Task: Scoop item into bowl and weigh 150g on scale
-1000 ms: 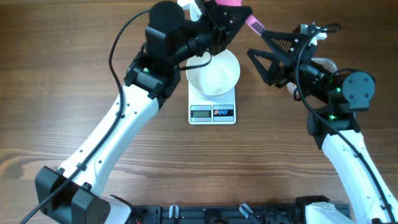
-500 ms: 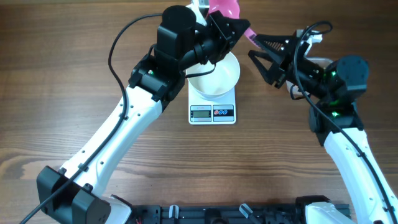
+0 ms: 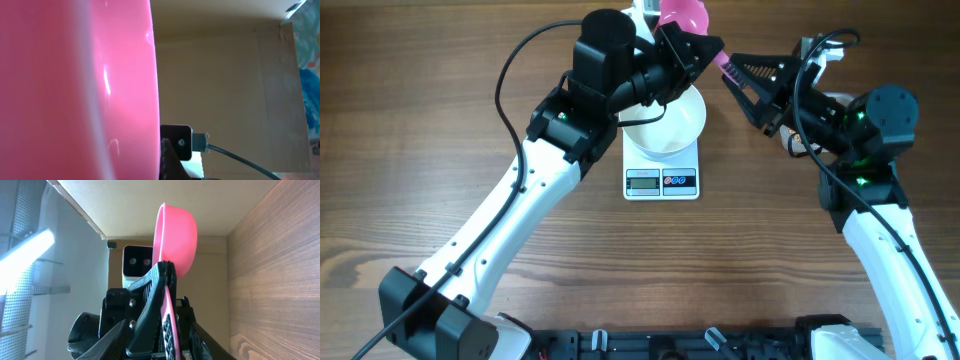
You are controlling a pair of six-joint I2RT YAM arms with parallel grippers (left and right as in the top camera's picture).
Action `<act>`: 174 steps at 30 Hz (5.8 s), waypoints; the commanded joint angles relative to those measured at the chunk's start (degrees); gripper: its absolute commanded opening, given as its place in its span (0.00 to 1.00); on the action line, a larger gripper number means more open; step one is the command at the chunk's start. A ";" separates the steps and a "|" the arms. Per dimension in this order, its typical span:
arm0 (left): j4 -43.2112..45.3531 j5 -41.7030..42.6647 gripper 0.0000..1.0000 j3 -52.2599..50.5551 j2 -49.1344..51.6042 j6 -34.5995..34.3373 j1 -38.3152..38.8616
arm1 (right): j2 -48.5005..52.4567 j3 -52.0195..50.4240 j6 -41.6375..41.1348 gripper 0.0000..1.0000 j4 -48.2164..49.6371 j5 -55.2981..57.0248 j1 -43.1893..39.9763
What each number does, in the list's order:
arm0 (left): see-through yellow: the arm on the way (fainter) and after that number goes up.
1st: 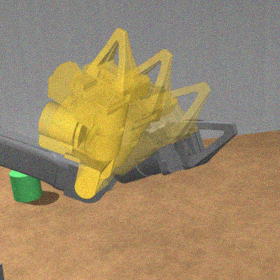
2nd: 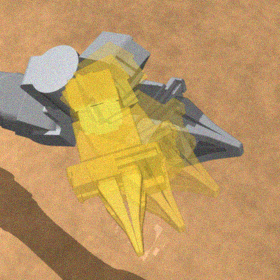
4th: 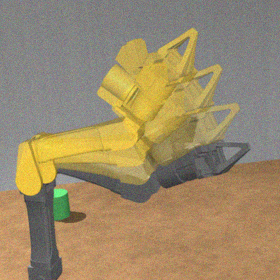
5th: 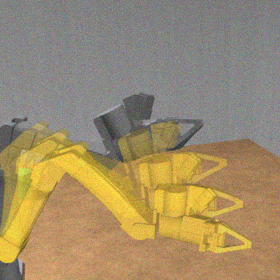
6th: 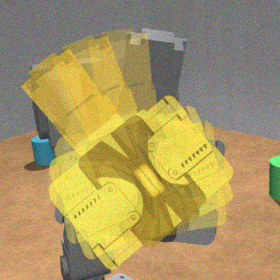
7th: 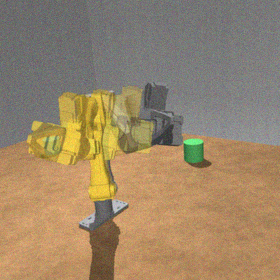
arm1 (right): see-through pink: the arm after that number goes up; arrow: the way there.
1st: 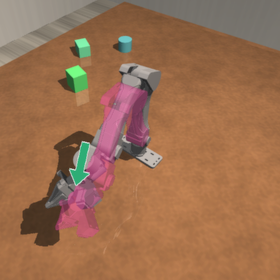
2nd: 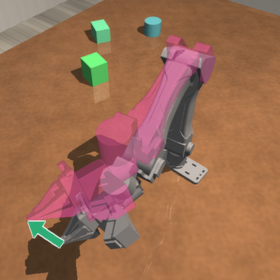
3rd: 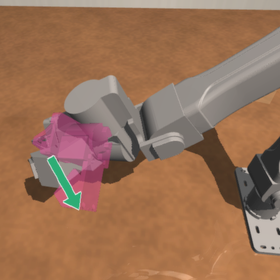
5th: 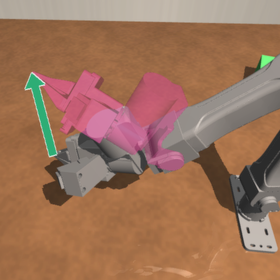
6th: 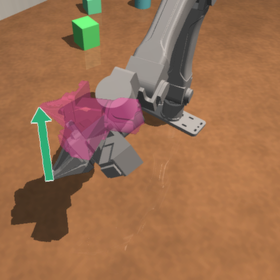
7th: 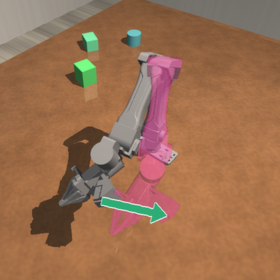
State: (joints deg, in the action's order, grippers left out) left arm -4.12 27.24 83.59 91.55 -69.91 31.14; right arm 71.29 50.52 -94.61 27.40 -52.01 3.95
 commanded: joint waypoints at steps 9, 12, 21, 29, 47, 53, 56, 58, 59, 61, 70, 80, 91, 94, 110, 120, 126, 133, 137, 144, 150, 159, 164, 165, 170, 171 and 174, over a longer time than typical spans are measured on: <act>0.46 2.75 0.04 0.26 0.02 0.00 0.26 | -0.20 1.55 -0.09 0.37 0.39 0.76 0.17; 0.46 2.93 0.04 0.26 0.02 -2.19 0.26 | -0.20 1.55 -1.20 0.36 0.39 0.83 0.17; 0.46 3.82 0.04 0.26 0.02 -2.58 0.26 | -0.20 1.55 -2.03 0.31 0.42 1.01 0.17; 0.44 4.31 0.04 0.26 0.02 -2.80 0.26 | -0.20 1.55 -2.93 0.25 0.39 1.01 0.17; 0.90 4.63 0.04 0.26 0.02 -2.82 0.26 | -0.20 1.55 -4.50 0.14 0.39 -0.09 0.17; 1.55 4.63 0.04 0.26 0.02 -2.80 0.26 | -0.20 1.55 -4.57 0.14 0.35 -0.35 0.17; 1.53 4.63 0.04 0.26 0.04 -2.80 0.26 | -0.20 1.55 -4.57 0.14 0.35 -0.52 0.17; 1.53 4.63 0.04 0.26 0.02 -2.80 0.26 | -0.20 1.55 -4.59 0.14 0.37 -0.50 0.17; 1.53 4.63 0.04 0.26 0.04 -2.80 0.26 | -0.20 1.55 -4.61 0.14 0.37 -0.50 0.17; 1.55 4.61 0.04 0.26 0.04 -2.80 0.26 | -0.20 1.55 -5.09 0.14 0.37 -0.50 0.17; 1.53 4.61 0.04 0.26 0.04 -2.80 0.26 | -0.20 1.55 -5.97 0.08 0.39 -0.76 0.17; 1.55 4.22 0.04 0.26 0.07 -2.80 0.26 | -0.20 1.55 -6.36 0.07 0.39 -1.86 0.17; 1.53 4.20 0.04 0.26 0.07 -2.78 0.26 | -0.20 1.55 -7.63 0.10 0.44 -2.93 0.17; 1.53 4.20 0.04 0.26 0.07 -2.78 0.26 | -0.20 1.55 -7.56 0.10 0.42 -3.13 0.17; 1.53 4.26 0.29 0.26 0.07 -2.78 0.26 | -0.20 1.55 -5.84 0.04 0.39 -2.43 0.17; 0.02 4.22 0.85 0.26 0.07 2.71 0.24 | -0.42 1.55 2.19 0.05 -4.61 3.19 -3.78; -2.03 4.15 1.00 0.28 -0.50 12.11 -0.24 | -0.79 5.42 13.68 0.05 -14.84 2.73 -10.10; -18.40 -4.87 0.99 0.85 -6.21 23.63 -4.83 | -0.76 23.43 47.04 0.05 -54.10 18.16 -13.68; -38.84 -13.79 0.99 5.42 -8.85 33.62 -7.30 | -0.55 35.06 63.45 0.05 -71.38 30.86 -13.68; -53.90 -12.81 1.00 7.28 -8.94 41.07 -7.78 | 0.46 38.01 79.93 0.04 -86.42 35.98 -13.68; -60.43 -12.39 0.82 7.15 -8.15 44.24 -5.79 | 2.67 37.97 80.04 0.04 -94.71 42.53 -13.68; -64.19 -14.73 0.04 2.62 -3.23 43.98 0.57 | 2.78 37.97 80.00 0.04 -93.39 43.52 -13.68; -54.10 -15.41 0.04 -4.48 0.76 43.76 5.88 | 3.06 37.97 80.06 0.04 -92.61 46.05 -13.68; -52.35 -15.80 0.04 -5.55 1.40 43.76 6.27 | 3.15 37.97 80.11 0.04 -92.61 47.21 -13.68; -44.94 -20.83 0.04 -10.12 6.32 38.77 8.52 | 4.76 37.97 86.77 0.04 -92.61 50.14 -13.68; -44.17 -22.38 0.04 -10.67 6.93 37.46 8.50 | 5.01 37.97 88.46 0.04 -92.65 50.12 -13.68; -42.03 -24.81 0.04 -11.39 9.11 36.41 8.66 | 5.44 37.97 89.92 0.04 -92.67 50.12 -13.68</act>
State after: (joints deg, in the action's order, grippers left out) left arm -47.79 7.46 73.32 98.43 -30.22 39.55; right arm 75.88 88.01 -9.08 -65.56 -3.57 -9.65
